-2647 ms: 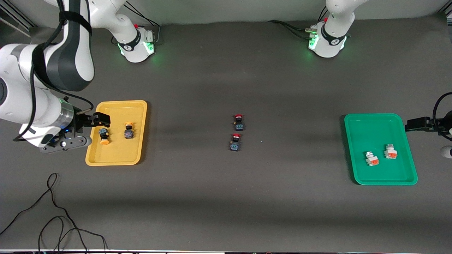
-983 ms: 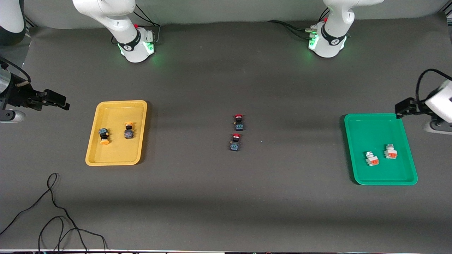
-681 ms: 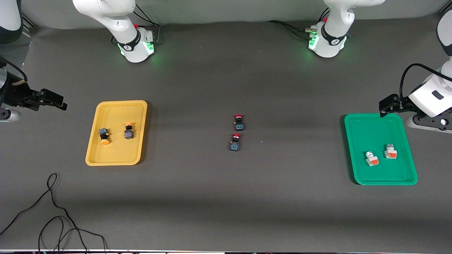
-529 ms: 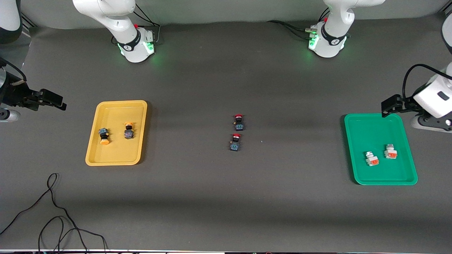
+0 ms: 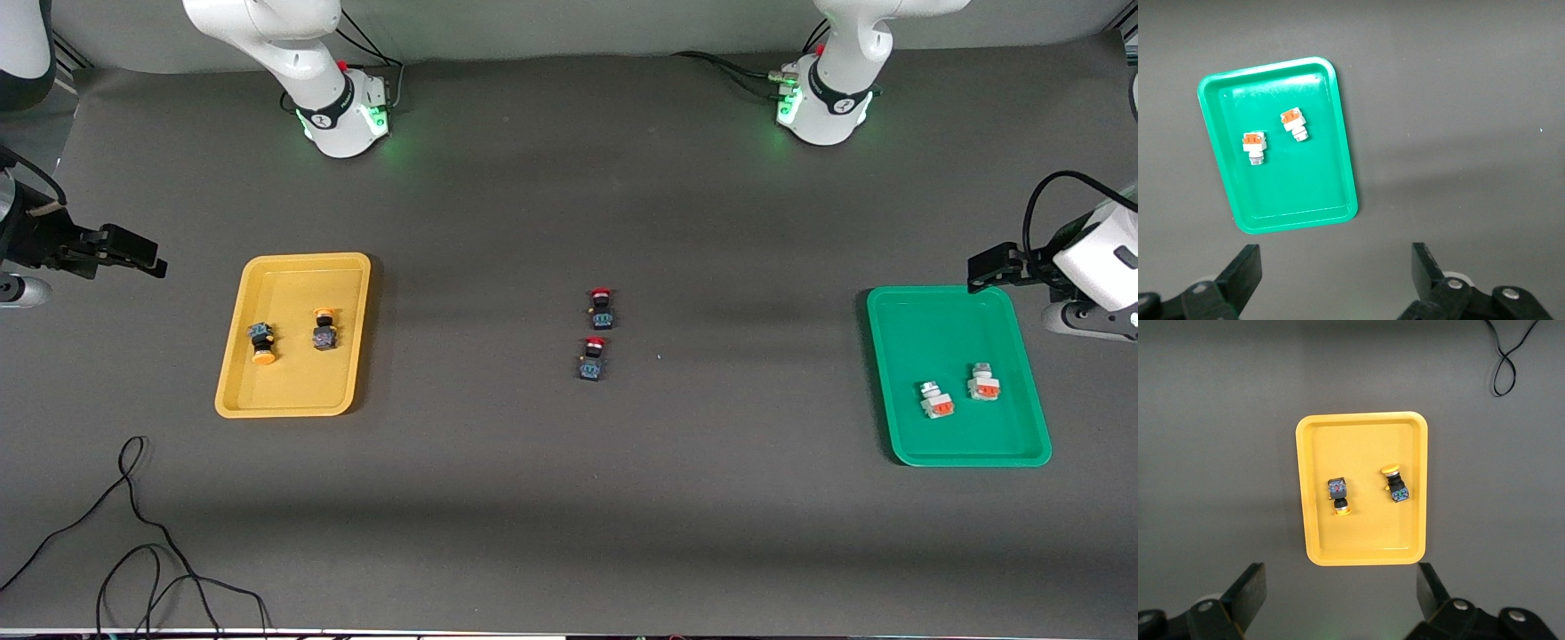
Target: Place green and yellow buttons in trays
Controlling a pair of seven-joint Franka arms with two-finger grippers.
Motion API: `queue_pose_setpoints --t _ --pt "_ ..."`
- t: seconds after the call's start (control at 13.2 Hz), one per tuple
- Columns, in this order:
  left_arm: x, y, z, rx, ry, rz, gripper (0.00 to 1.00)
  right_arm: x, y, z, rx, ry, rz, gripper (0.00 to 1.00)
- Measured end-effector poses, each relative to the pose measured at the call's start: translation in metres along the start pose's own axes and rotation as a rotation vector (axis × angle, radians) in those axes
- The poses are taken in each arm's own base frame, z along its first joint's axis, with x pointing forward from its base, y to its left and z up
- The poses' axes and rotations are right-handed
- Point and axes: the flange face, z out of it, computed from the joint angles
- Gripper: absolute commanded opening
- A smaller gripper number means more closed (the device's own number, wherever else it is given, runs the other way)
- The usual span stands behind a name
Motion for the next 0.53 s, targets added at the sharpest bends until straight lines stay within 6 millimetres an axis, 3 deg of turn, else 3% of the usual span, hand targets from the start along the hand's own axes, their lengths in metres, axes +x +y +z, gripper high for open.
queue_pose_setpoints --t 0.3,0.38,0.45,0.53 --pt "-0.002 -0.016 0.001 -0.005 -0.002 -0.05 0.97 0.0 0.0 0.001 0.0 -0.002 0.0 1.0" --pt "-0.002 -0.017 0.0 -0.004 0.0 -0.066 0.84 0.0 0.0 0.001 0.0 -0.002 0.0 1.0" --pt "-0.001 -0.016 -0.001 -0.004 0.001 -0.07 0.79 0.0 0.0 0.001 -0.001 -0.003 0.0 1.0" --pt "-0.001 -0.014 -0.003 -0.004 0.004 -0.07 0.83 0.0 0.0 0.001 -0.001 -0.003 0.0 1.0"
